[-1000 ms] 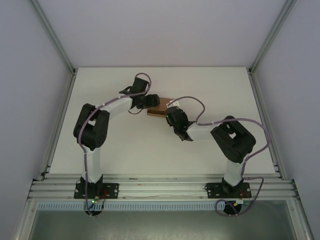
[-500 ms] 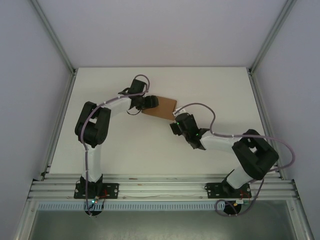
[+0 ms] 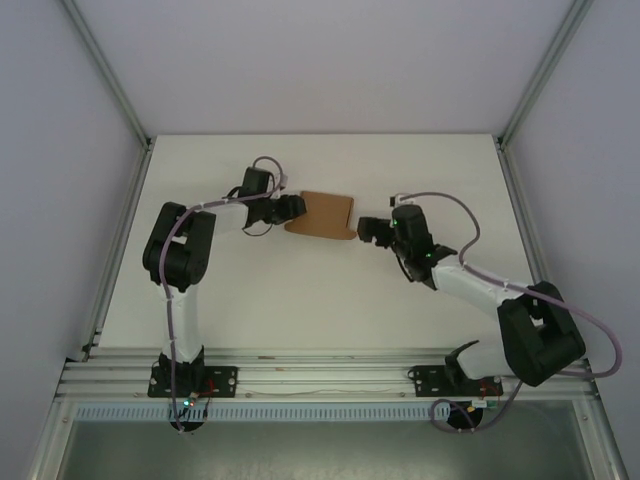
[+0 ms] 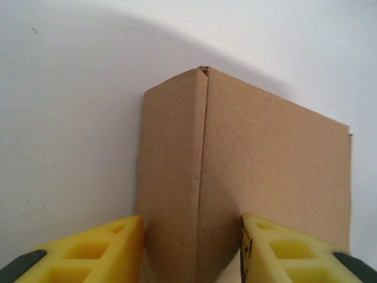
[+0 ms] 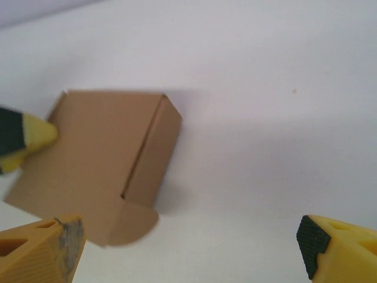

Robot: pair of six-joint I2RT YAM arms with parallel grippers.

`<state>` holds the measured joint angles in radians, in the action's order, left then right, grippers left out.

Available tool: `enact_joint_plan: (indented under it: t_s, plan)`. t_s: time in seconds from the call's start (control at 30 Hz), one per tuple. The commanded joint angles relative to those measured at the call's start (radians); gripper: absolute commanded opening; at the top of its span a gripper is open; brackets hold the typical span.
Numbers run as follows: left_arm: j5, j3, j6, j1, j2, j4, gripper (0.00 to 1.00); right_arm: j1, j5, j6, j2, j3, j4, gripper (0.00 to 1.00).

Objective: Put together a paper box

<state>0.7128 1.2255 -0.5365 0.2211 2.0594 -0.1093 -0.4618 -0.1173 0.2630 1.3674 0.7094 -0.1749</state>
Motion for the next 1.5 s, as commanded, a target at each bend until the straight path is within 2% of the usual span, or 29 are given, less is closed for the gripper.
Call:
enact_joint_plan:
  t_s: [0.0, 0.13, 0.43, 0.7, 0.97, 1.07, 1.27, 1.47]
  plan:
    - [0.085, -0.067, -0.079, -0.01, 0.011, -0.07, 0.41, 0.02, -0.175, 0.148, 0.054, 0.087, 0.049, 0.93]
    - [0.131, -0.123, -0.137, -0.032, 0.01, -0.161, 0.34, 0.037, -0.24, 0.152, 0.153, 0.195, 0.115, 0.93]
    - [0.155, -0.179, -0.158, -0.057, -0.007, -0.214, 0.3, 0.112, -0.482, 0.237, 0.401, 0.371, 0.151, 0.9]
    - [0.166, -0.201, -0.147, -0.068, -0.01, -0.228, 0.29, 0.123, -0.571, 0.234, 0.57, 0.501, 0.197, 0.9]
    - [0.166, -0.197, -0.129, -0.068, -0.006, -0.216, 0.28, 0.123, -0.746, 0.323, 0.709, 0.605, 0.142, 0.84]
    - [0.167, -0.19, -0.125, -0.068, -0.002, -0.215, 0.28, 0.125, -0.792, 0.336, 0.739, 0.638, 0.149, 0.81]
    - [0.177, -0.171, -0.116, -0.068, 0.007, -0.213, 0.28, 0.125, -0.904, 0.411, 0.724, 0.616, -0.016, 0.75]
    - [0.201, -0.144, -0.105, -0.067, 0.001, -0.227, 0.3, 0.124, -0.937, 0.454, 0.698, 0.595, -0.08, 0.6]
